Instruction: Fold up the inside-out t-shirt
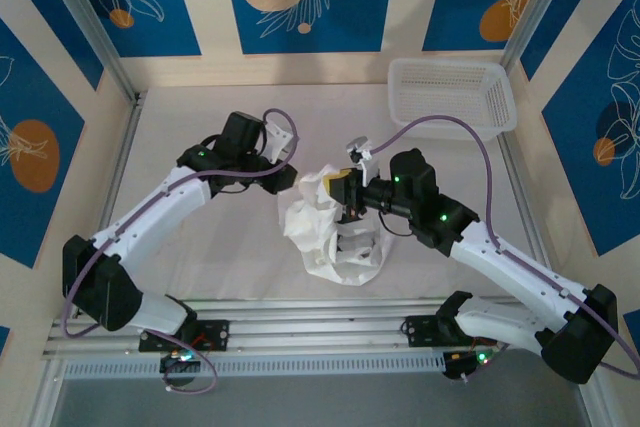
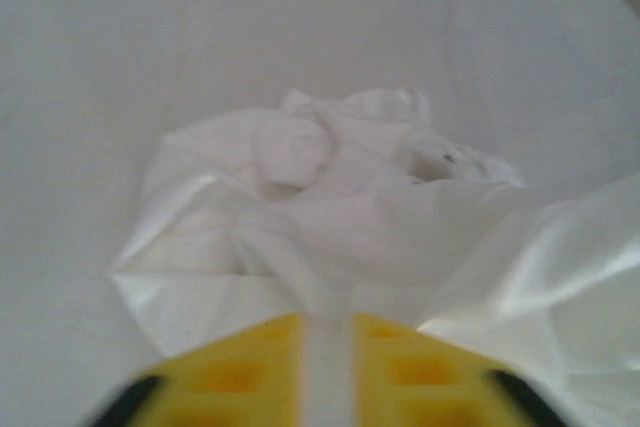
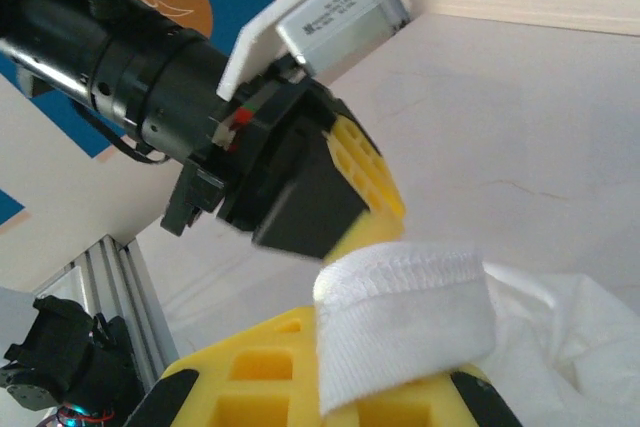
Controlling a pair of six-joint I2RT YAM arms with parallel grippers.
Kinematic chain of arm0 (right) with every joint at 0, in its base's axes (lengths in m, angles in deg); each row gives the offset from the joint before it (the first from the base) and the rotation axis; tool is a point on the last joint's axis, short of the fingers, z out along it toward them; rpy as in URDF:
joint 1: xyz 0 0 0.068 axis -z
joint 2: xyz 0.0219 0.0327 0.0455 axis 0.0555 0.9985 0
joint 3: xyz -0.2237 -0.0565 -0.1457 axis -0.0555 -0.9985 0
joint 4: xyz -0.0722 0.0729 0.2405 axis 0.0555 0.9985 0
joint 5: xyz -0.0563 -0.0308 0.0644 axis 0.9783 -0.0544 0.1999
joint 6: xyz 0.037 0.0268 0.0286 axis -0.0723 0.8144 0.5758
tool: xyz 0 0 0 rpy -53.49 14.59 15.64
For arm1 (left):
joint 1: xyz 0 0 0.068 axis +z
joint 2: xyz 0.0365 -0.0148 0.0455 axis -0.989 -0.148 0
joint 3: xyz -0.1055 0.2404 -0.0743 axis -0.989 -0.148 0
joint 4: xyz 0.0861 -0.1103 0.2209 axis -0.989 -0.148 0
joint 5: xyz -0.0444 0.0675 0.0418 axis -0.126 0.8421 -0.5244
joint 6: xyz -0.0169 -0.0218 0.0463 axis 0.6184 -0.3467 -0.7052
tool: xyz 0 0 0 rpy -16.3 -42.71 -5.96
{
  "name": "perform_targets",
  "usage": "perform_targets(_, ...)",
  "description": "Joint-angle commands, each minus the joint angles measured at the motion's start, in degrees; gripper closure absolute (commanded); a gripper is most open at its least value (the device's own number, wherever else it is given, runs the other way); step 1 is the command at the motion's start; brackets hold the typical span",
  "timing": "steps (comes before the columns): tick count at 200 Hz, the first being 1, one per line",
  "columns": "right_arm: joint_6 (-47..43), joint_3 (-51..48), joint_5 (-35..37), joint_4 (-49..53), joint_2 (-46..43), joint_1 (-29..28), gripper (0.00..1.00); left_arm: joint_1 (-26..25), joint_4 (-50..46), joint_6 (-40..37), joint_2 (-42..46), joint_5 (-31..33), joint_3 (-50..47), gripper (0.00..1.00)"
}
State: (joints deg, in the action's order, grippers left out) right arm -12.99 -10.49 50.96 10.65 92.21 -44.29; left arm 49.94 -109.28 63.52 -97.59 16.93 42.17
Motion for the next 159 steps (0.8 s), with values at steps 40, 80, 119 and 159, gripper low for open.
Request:
perform_targets(40,1.6,0.3,0.6,0.6,-0.4,1.1,1.0,1.6,10.6,3.2,5.7,-17.2,-4.0,1.0)
perform_targets(80,1.6,0.8,-0.6,0.2,0.0,1.2,1.0,1.0,9.2,5.0,2.5,-14.5,-3.1,0.38)
perform_targets(119,1.8,0.9,-1.3,0.0,-0.2,1.1,1.0,1.0,14.0,8.4,-4.2,-24.5,-3.6,0.39)
perform_targets(159,1.2,-0.7,2.6,2.2,-1.3,1.7,1.0,2.6,16.9,12.2,-2.6,-24.0,-3.6,1.0)
